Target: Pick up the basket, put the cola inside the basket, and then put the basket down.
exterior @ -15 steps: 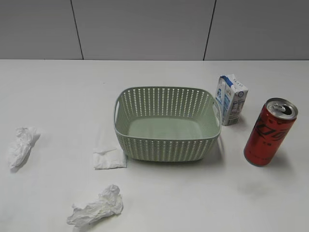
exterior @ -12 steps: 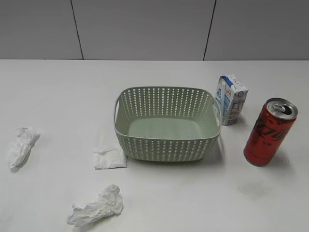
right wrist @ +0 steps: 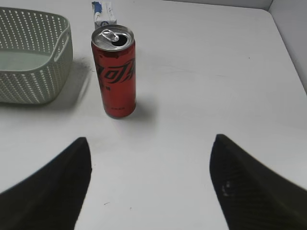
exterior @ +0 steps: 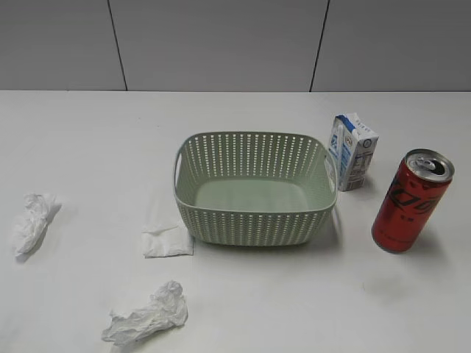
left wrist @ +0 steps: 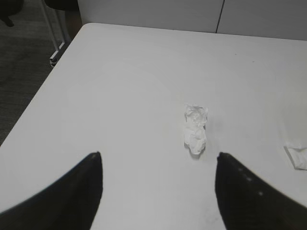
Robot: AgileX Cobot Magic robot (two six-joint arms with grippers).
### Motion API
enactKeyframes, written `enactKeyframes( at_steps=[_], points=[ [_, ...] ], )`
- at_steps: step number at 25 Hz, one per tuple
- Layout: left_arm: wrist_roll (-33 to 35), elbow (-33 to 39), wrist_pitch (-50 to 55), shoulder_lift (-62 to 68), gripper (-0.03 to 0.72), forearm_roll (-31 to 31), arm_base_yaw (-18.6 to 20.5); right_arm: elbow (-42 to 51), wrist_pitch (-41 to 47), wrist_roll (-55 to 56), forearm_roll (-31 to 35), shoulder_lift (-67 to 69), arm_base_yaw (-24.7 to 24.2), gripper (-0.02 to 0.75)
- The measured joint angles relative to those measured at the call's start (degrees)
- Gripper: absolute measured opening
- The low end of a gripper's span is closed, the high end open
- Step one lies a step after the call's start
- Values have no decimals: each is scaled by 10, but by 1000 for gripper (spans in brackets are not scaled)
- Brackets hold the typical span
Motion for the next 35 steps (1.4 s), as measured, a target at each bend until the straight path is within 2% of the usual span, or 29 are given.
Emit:
enactKeyframes(
  at_steps=[9,16,26,32,35],
  points=[
    [0,-3,-10,0,554,0,0,0,0,0,0,0,0,582],
    [0,-13,-96,31,554,-2,0,0,0,0,0,0,0,582],
    [0,-42,-205,231,554,-29,0,0,0,0,0,0,0,582],
    [0,-94,-223,367,554,-46,-1,0,0,0,0,0,0,582],
    [0,-128,-222,432,554,-55,-19,0,0,0,0,0,0,582]
  ],
)
